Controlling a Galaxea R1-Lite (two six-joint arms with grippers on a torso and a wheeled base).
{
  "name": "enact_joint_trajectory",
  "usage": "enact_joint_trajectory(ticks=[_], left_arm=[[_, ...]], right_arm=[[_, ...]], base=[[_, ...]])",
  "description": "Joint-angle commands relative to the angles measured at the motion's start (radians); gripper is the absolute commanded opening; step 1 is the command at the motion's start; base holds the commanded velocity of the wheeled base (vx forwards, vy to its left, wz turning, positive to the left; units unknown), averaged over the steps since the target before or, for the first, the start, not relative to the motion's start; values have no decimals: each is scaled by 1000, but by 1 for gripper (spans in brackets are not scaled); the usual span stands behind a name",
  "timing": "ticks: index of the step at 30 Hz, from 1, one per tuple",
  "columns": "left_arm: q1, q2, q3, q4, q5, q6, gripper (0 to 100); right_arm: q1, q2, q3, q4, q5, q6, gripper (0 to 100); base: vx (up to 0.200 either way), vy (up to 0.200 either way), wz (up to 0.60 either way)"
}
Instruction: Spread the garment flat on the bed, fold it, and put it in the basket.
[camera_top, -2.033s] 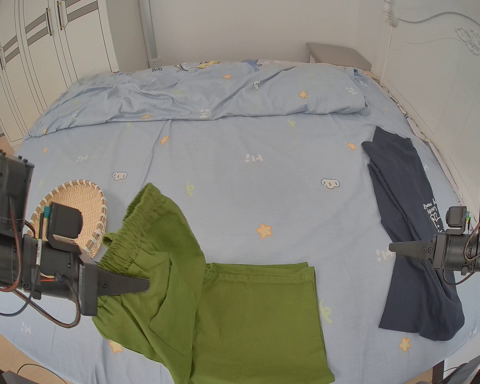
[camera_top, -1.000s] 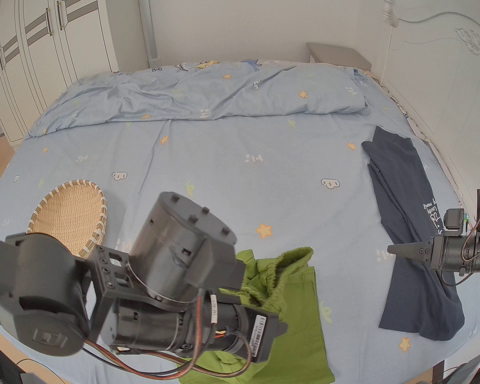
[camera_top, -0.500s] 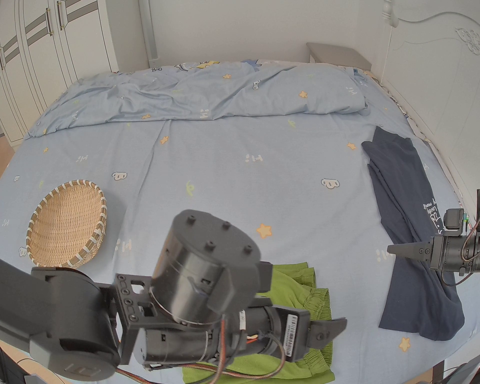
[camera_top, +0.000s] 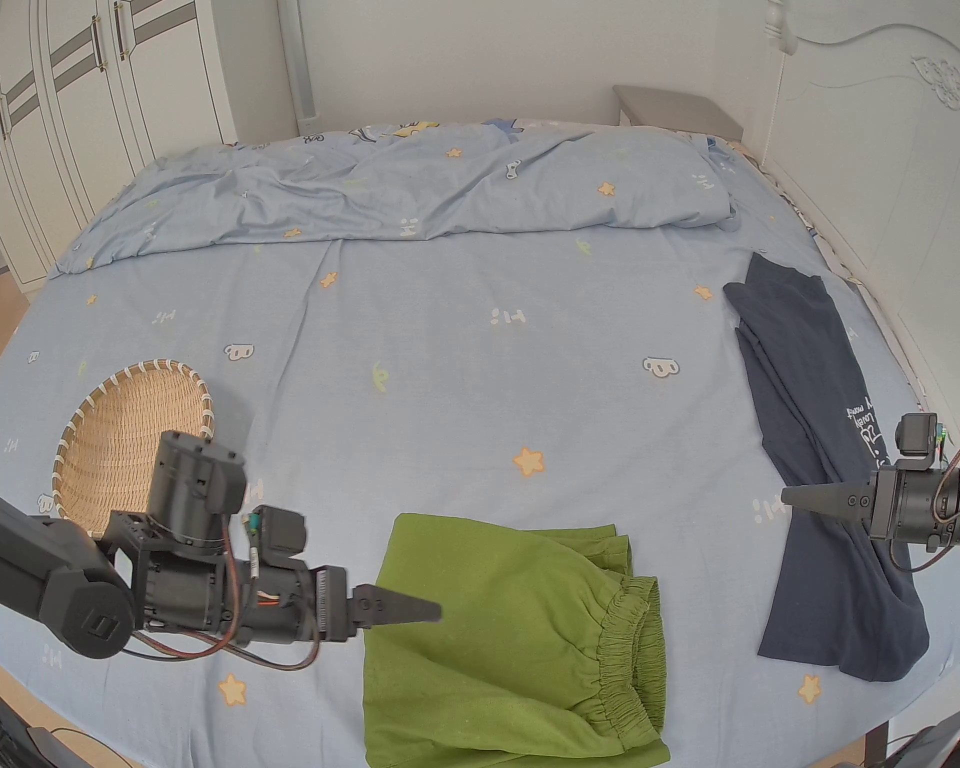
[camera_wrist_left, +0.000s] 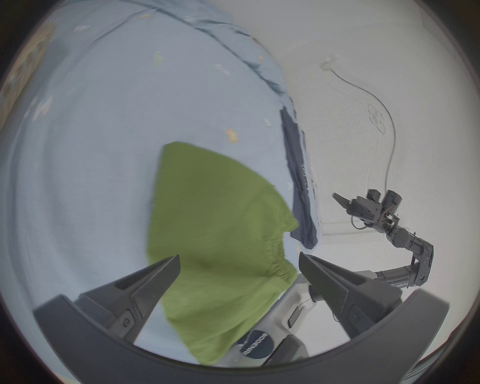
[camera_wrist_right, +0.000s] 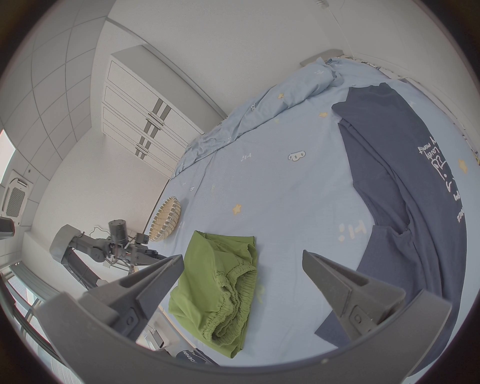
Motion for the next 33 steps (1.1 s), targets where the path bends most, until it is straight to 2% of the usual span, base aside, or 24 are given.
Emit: enact_joint_trajectory(ticks=[1, 6, 9, 14, 19, 22, 26, 30, 31, 33], left_arm=[[218, 117, 201, -175, -116, 117, 100], [198, 226, 223, -274, -117, 123, 100], [127, 294, 217, -324, -116, 112, 100], [29, 392, 212, -478, -105, -12, 100], [-29, 438, 235, -682, -103, -112, 100], [-63, 449, 252, -755, -103, -163, 100], [-83, 478, 275, -839, -108, -183, 100], [-81, 486, 278, -860, -111, -183, 100], [-78, 484, 275, -857, -111, -184, 0], [-74, 479, 273, -848, -113, -184, 0]], right_arm=[[29, -80, -30, 68, 3, 4, 100], [42, -103, -29, 71, 2, 4, 100], [43, -103, -26, 71, 2, 4, 100], [65, -103, -19, 71, 0, 5, 100], [65, -103, -19, 71, 0, 5, 100], [65, -100, -18, 71, 0, 5, 100], [63, -96, -18, 69, 0, 5, 100], [63, -94, -18, 69, 0, 5, 100], [63, -94, -18, 69, 0, 5, 100], [63, -93, -18, 69, 0, 5, 100]], base=[[0, 0, 0], [0, 0, 0], [0, 0, 0], [0, 0, 0], [0, 0, 0], [0, 0, 0], [0, 0, 0], [0, 0, 0], [0, 0, 0], [0, 0, 0]])
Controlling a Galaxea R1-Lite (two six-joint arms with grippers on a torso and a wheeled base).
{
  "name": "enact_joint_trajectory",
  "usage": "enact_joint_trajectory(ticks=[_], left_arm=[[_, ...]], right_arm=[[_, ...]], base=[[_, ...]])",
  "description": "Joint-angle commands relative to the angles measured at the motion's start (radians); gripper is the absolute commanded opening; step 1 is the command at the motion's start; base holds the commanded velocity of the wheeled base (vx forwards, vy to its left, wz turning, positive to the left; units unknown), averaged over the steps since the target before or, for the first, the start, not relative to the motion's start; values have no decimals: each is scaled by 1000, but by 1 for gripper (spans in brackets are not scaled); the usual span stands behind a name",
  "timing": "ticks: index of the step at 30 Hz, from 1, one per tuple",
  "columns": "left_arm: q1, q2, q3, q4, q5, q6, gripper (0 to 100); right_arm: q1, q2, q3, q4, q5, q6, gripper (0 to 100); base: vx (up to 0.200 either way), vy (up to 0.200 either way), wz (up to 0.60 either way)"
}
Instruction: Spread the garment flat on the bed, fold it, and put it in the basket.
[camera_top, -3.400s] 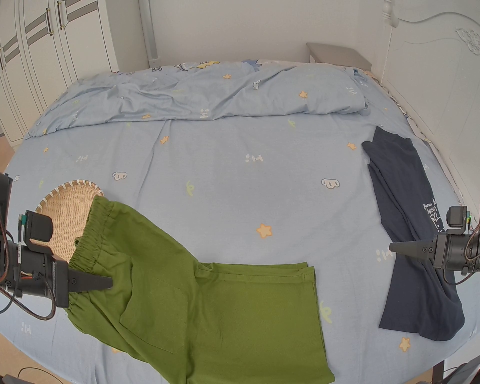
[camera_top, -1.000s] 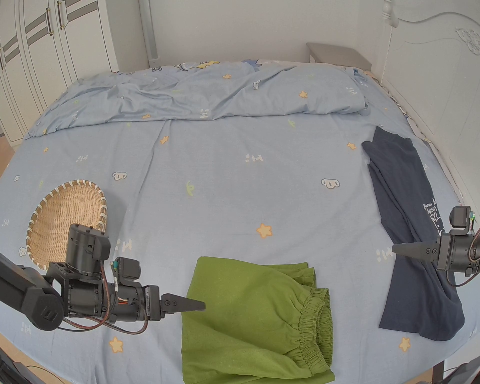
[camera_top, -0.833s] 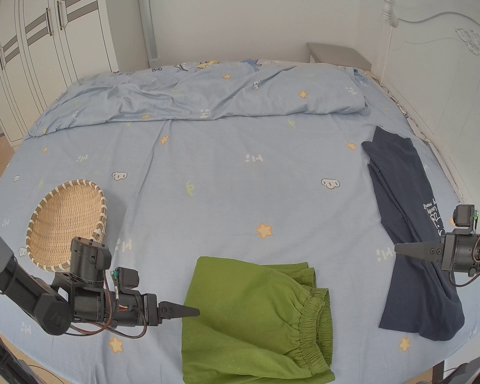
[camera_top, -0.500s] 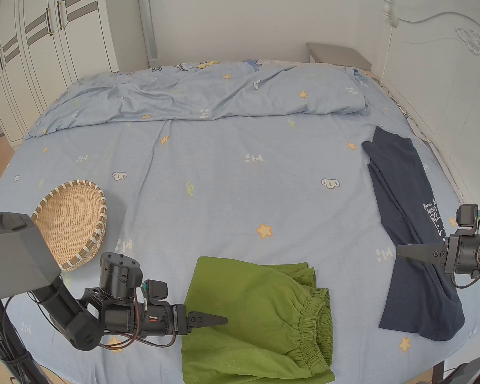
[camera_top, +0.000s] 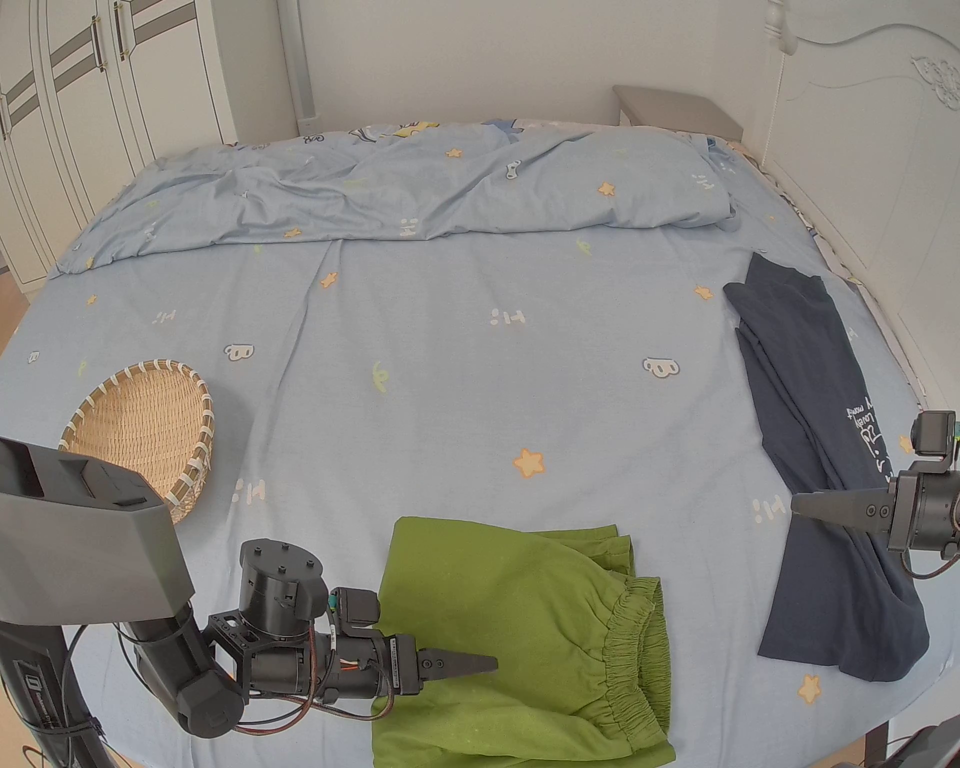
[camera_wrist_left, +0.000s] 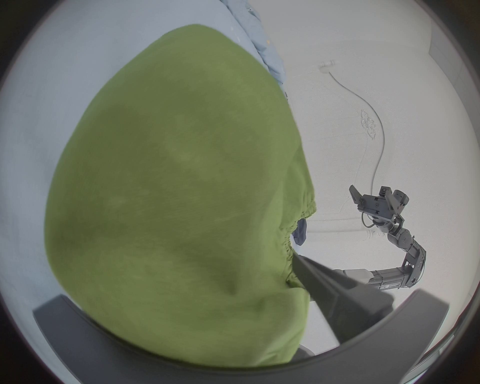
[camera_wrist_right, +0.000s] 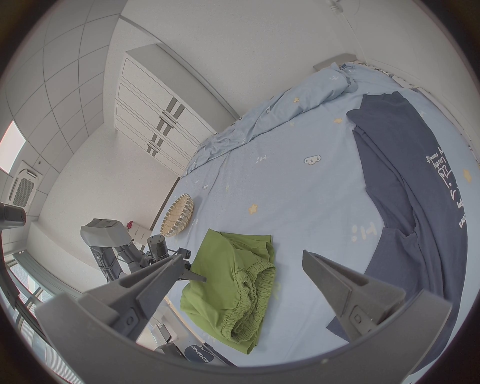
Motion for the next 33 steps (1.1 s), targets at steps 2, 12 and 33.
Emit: enact_joint_trajectory(ticks=[2, 12, 33], left_arm=[[4, 9, 0, 19, -2, -6, 0], [141, -397, -399, 818, -1, 22, 0], [455, -451, -871, 1611, -65, 475, 0]], right_arm=[[1, 5, -5, 1, 0, 0, 100], [17, 9, -140, 37, 0, 37, 100], [63, 79, -125, 37, -32, 35, 100]], base=[[0, 0, 0], [0, 0, 0], [0, 0, 0]])
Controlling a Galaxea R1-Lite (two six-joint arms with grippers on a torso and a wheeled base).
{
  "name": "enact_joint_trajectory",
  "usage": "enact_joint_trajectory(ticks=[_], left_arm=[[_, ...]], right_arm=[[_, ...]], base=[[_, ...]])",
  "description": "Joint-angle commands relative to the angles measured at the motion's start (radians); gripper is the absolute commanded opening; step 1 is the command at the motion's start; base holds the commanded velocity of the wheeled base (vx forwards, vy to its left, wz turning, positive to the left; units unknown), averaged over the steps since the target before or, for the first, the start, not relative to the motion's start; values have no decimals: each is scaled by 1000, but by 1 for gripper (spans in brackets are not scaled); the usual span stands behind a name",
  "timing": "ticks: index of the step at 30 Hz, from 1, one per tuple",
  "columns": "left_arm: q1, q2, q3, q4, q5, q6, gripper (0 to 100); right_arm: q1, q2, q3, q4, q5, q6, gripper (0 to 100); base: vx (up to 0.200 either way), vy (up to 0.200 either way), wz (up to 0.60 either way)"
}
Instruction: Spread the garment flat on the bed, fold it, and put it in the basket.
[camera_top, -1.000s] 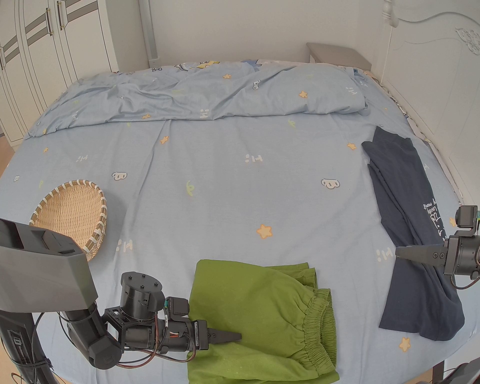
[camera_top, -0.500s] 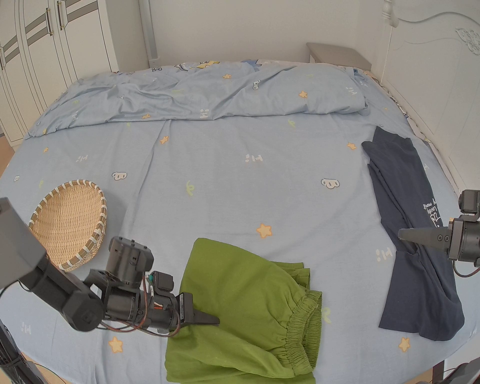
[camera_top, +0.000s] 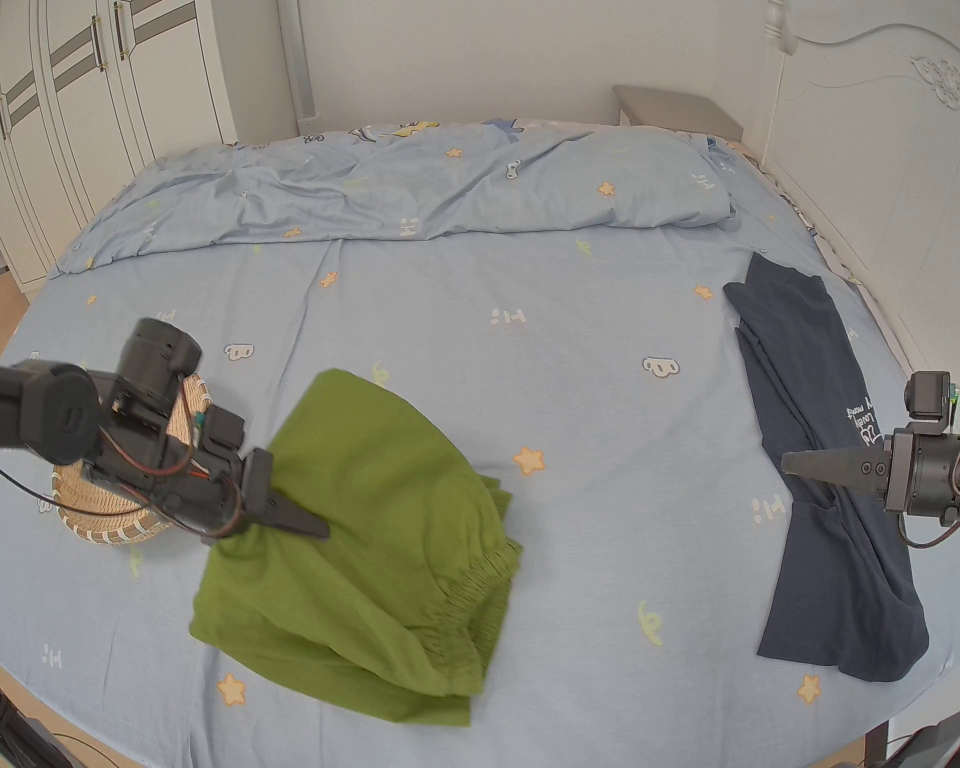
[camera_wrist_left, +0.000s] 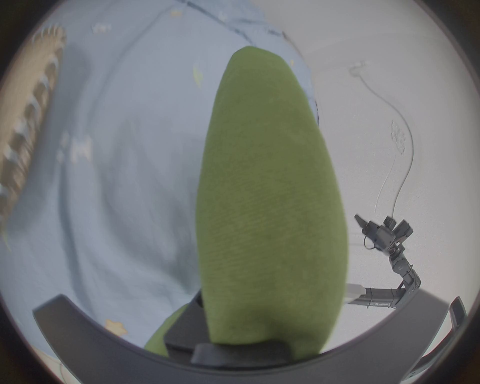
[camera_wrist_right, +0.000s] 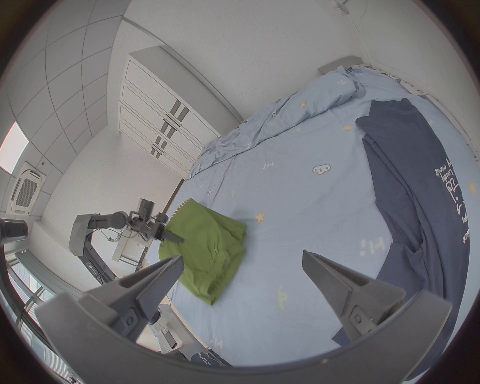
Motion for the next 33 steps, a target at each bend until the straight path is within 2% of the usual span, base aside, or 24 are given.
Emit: enact_joint_trajectory(ticks=[1, 33], left_arm=[[80, -89, -102, 54, -10, 47, 0], [48, -160, -83, 54, 8, 51, 0]], right_arm=[[13, 32, -10, 2, -5, 2, 100], [28, 25, -7, 4, -4, 4, 100]], base=[[0, 0, 0], [0, 200, 0]])
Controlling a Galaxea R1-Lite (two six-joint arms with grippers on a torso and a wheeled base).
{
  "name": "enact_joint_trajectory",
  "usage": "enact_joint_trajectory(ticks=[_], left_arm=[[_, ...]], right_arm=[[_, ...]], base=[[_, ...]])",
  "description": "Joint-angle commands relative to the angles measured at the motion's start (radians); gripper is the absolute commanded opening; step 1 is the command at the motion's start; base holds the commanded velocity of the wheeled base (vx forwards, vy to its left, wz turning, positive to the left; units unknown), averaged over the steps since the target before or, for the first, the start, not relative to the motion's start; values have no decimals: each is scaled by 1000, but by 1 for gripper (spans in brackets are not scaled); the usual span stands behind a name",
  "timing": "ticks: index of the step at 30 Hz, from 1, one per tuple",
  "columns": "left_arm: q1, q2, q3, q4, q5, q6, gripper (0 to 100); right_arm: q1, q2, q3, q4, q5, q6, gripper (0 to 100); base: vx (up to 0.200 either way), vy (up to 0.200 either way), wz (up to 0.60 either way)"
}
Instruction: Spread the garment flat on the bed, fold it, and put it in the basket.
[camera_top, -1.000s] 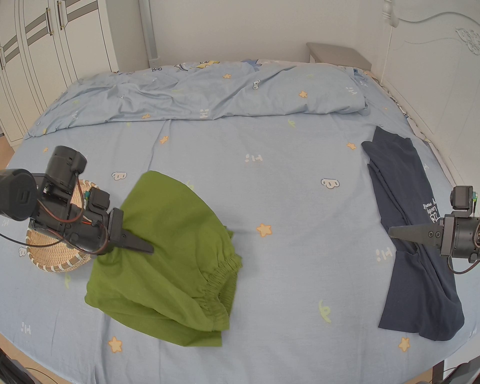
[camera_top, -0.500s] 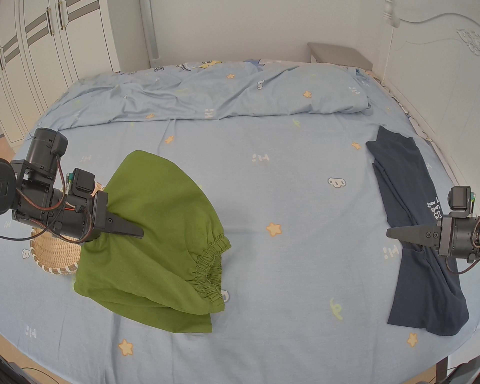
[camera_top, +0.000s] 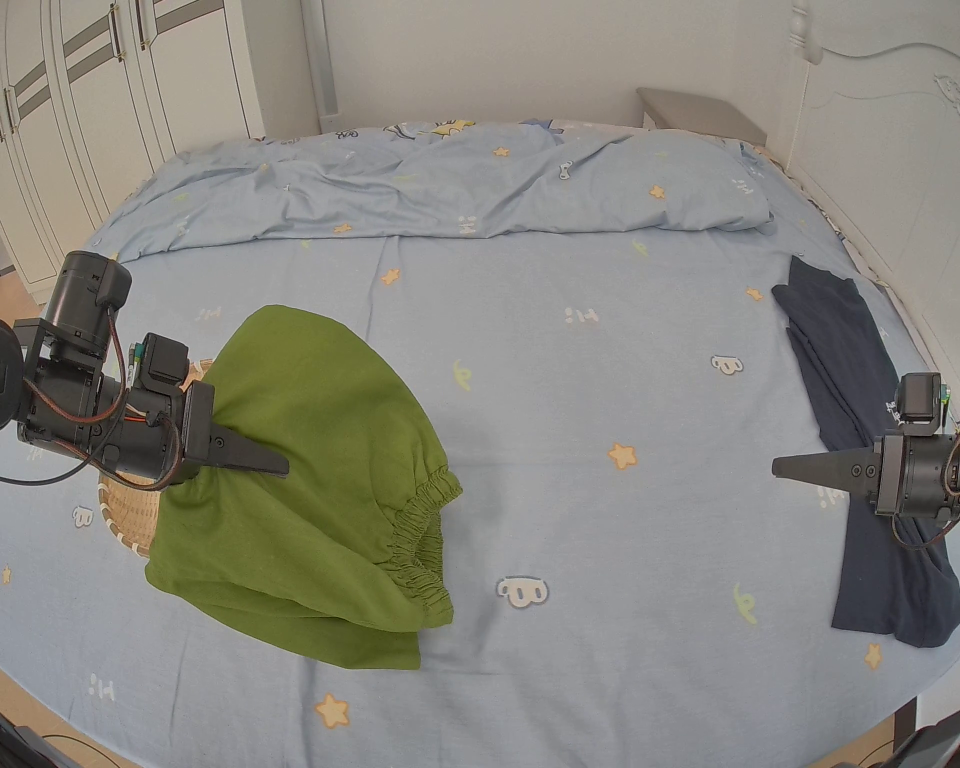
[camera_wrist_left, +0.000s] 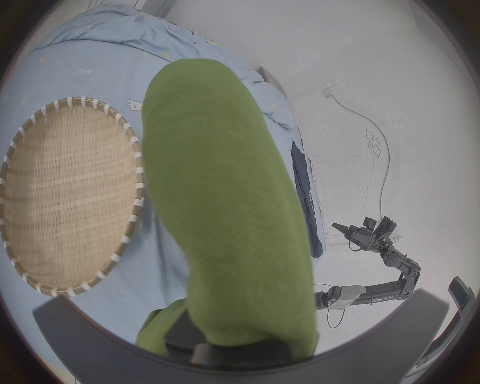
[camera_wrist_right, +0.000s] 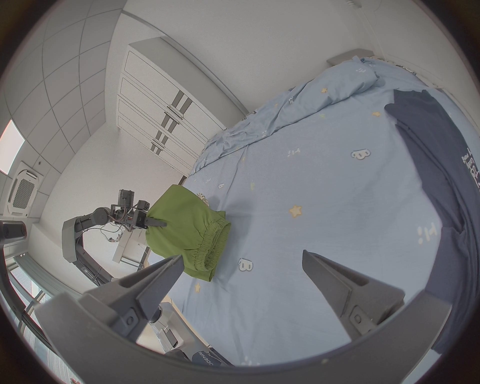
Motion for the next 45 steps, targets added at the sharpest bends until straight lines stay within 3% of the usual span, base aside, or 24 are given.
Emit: enact_joint_trajectory(ticks=[1, 16, 24, 29, 30, 32, 39, 40, 45], left_arm=[[-2, -4, 10, -5, -1, 3, 0], [-38, -79, 24, -16, 17, 20, 0], [-71, -81, -31, -111, 26, 40, 0], [-57, -75, -39, -245, 103, 37, 0], [-51, -75, -38, -289, 163, 32, 0], [-13, -78, -38, -315, 200, 29, 0], [90, -79, -30, -323, 200, 25, 0], [133, -73, 4, -321, 198, 25, 0], [190, -6, 111, -323, 197, 12, 0]], right_arm=[[16, -3, 3, 0, -1, 1, 100], [34, -6, 4, 6, -1, 1, 100], [33, -14, 4, 4, -2, 1, 100], [28, -14, 0, 3, -39, 1, 100], [28, -14, 0, 3, -41, 1, 100], [30, -14, 0, 1, -41, 1, 100], [25, -15, 0, 0, -41, 1, 100], [27, -21, -2, 1, -41, 1, 100], [34, -24, 0, 3, -41, 0, 100]], base=[[0, 200, 0], [0, 0, 0], [0, 0, 0], [0, 0, 0], [0, 0, 0], [0, 0, 0], [0, 0, 0], [0, 0, 0], [0, 0, 0]])
